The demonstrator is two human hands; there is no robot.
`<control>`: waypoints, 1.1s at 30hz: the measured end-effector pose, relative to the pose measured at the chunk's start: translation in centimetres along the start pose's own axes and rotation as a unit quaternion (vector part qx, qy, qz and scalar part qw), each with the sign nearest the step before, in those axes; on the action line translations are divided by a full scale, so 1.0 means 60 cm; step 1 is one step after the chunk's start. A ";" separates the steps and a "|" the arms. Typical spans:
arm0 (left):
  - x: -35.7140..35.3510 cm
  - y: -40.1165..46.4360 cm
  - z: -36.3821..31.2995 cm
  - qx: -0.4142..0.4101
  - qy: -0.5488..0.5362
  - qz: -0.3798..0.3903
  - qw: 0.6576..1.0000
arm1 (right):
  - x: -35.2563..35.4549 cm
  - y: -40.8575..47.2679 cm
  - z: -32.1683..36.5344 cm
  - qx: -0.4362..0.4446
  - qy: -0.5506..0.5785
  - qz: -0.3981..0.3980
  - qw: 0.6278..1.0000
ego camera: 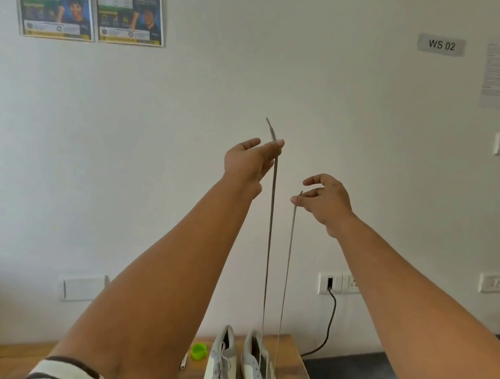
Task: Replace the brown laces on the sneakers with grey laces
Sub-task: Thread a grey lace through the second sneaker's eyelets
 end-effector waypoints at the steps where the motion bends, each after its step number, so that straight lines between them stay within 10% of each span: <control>1: -0.004 0.002 0.004 0.022 -0.039 0.008 0.999 | -0.002 0.003 -0.006 -0.007 0.016 0.000 1.000; 8: -0.020 0.004 -0.008 0.030 -0.068 0.059 0.995 | -0.021 0.008 -0.024 -0.028 0.109 0.021 0.993; 14: 0.052 -0.009 0.033 -0.051 0.196 0.007 0.979 | -0.060 -0.039 -0.101 -0.107 0.203 0.040 0.973; 26: 0.432 -0.126 0.602 0.239 0.349 -0.107 0.900 | -0.202 -0.342 -0.574 -0.327 -0.165 0.209 0.907; 33: 0.480 -0.165 0.750 0.296 0.402 -0.072 0.863 | -0.254 -0.406 -0.676 -0.336 -0.235 0.219 0.885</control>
Point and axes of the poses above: each hand's wrist, its own y-axis towards the middle knuckle, its own x-axis out of the back of the hand, z = x × y, the point moved 9 cm from there along y, towards the middle knuckle, and after that the axes turned 7 degrees about x, right-handed, at the moved point
